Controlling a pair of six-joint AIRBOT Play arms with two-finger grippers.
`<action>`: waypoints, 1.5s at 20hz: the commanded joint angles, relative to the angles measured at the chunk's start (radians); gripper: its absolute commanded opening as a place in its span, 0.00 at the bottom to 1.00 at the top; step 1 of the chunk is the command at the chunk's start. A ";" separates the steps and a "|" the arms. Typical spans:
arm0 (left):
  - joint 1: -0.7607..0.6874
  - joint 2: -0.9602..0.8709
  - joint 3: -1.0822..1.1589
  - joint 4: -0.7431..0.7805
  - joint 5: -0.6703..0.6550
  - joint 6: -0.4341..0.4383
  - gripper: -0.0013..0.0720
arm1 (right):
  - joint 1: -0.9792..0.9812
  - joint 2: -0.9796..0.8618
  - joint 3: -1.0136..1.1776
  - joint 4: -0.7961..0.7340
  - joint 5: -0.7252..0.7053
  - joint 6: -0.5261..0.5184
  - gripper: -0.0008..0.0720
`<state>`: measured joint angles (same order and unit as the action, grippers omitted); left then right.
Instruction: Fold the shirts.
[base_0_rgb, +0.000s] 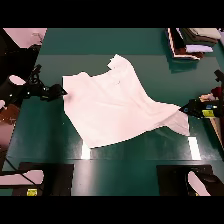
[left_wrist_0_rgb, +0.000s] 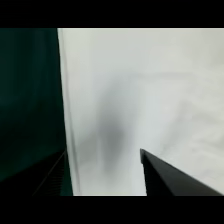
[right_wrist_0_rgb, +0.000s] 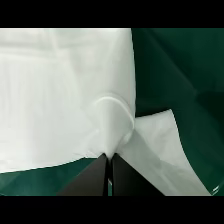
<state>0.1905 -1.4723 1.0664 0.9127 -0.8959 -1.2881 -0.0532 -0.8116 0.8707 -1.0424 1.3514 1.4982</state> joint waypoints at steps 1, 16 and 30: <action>0.000 -0.082 0.045 -0.019 0.039 0.006 0.75 | 0.000 0.001 0.001 0.000 0.023 0.000 0.03; 0.000 -0.154 0.249 -0.167 0.127 0.129 0.06 | -0.001 0.065 -0.047 -0.005 -0.021 0.004 0.72; 0.000 -0.154 0.318 -0.145 -0.057 0.129 0.06 | 0.252 -1.202 1.001 0.161 -0.227 -0.171 0.71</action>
<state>0.1905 -1.6264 1.3827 0.7658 -0.9131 -1.1595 0.1490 -1.7725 1.6238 -0.8921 1.1419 1.3327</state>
